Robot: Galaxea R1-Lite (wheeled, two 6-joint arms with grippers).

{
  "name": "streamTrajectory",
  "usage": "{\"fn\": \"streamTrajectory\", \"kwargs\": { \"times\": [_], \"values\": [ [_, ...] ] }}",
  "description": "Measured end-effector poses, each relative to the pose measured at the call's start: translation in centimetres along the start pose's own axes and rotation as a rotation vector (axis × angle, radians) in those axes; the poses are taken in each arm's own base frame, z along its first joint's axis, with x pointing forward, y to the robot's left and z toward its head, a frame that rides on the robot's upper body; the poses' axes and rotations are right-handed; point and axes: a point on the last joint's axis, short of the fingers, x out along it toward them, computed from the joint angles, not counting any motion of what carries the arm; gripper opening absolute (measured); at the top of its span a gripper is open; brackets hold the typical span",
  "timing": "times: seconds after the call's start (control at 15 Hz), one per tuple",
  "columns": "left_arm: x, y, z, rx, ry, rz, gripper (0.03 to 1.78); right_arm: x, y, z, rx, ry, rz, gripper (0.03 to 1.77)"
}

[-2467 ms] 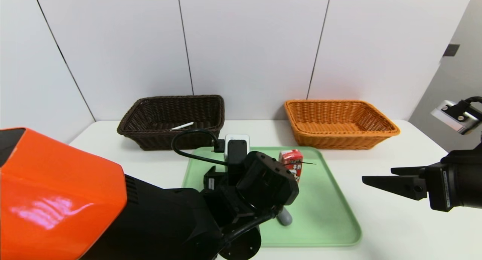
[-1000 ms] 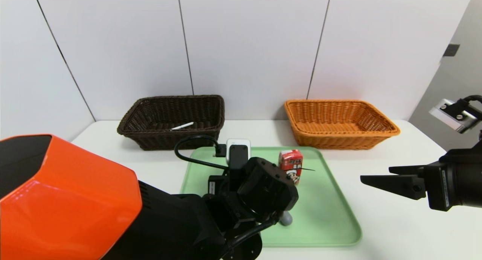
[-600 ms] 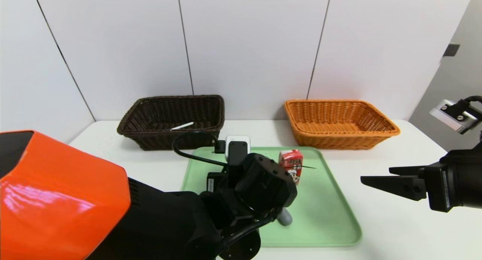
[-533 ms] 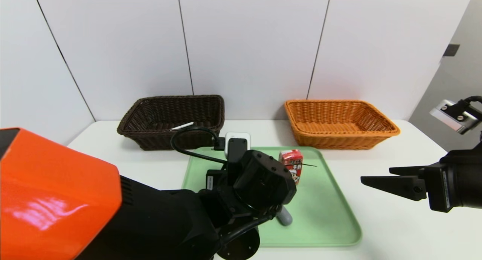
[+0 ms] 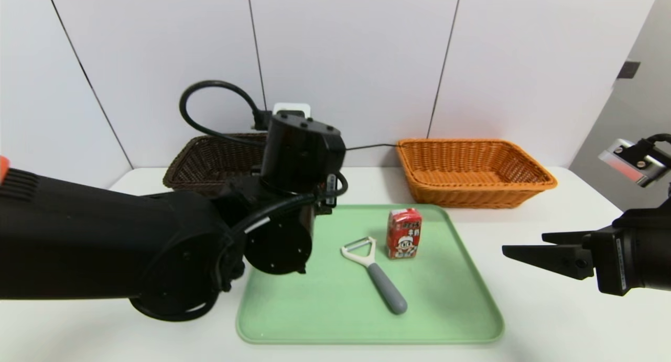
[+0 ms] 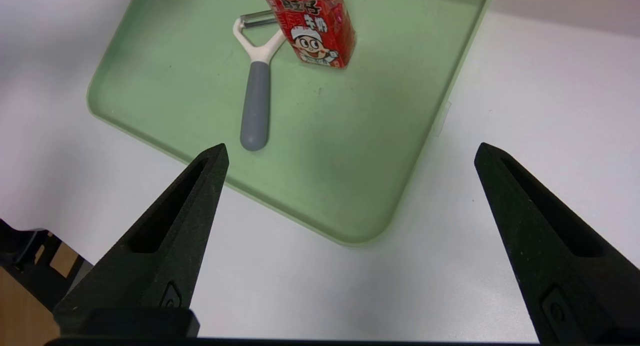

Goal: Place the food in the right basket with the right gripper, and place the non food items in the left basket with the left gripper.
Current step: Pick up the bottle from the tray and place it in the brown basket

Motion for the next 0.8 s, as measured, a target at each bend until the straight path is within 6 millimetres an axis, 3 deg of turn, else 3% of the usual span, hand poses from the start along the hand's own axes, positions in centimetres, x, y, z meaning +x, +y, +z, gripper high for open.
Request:
{"fn": "streamTrajectory", "kwargs": {
  "times": [0.33,0.8],
  "values": [
    [1.6,3.8,4.4,-0.007,-0.058,-0.025,0.61,-0.1,0.0,0.2,-0.002,-0.007,0.000,1.70],
    [5.5,10.6,6.7,0.051,-0.089,-0.015,0.61,-0.1,0.1,0.3,-0.004,-0.011,0.000,1.70]
  ]
}}
